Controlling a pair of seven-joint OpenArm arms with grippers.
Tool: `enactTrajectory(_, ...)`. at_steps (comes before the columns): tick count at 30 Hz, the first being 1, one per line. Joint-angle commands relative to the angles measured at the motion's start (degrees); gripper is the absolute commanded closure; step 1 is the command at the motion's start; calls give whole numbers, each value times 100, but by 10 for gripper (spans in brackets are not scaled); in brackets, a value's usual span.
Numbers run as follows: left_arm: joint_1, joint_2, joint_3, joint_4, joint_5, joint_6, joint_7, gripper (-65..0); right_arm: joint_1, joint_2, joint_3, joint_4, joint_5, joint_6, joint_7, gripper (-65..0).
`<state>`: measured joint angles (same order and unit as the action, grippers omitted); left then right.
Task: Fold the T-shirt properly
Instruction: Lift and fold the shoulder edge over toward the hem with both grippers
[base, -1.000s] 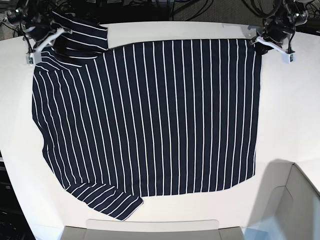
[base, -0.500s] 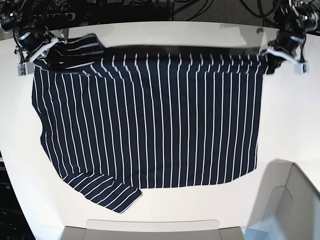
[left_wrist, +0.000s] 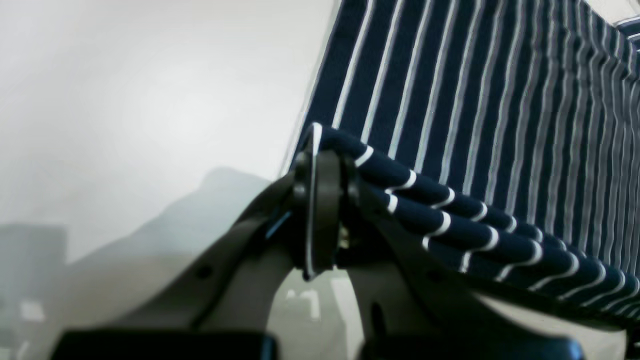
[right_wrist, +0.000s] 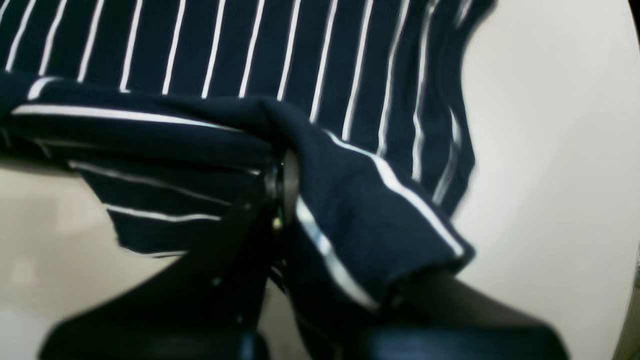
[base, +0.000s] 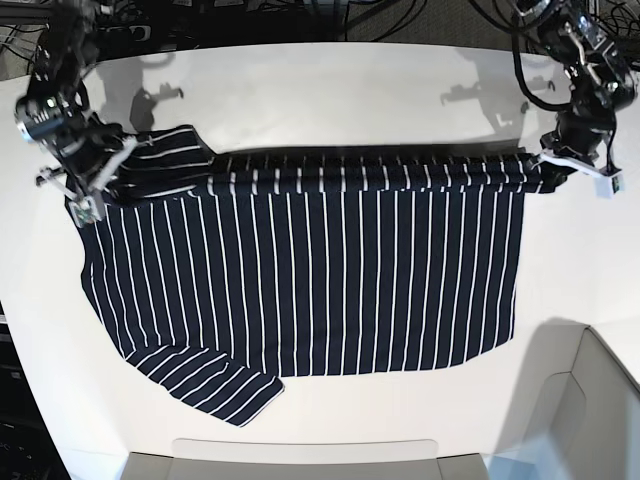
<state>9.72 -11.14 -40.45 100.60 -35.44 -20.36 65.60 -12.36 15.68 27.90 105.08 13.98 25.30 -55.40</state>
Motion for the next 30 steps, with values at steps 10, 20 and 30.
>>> enactTrajectory(10,-721,-95,612,-244,762,36,-147,0,1065,106,-658,-745,-690,-46,93,0)
enactTrajectory(20,-1600,-139,708,-1000,911,62,-174,0,1926,106,-816,-1615,-945,-46,102,0)
enactTrajectory(30,-2339,-253,1095,-1783,1641,45,-411,0,2717,221,-1203,-2679,-954,-46,392,0)
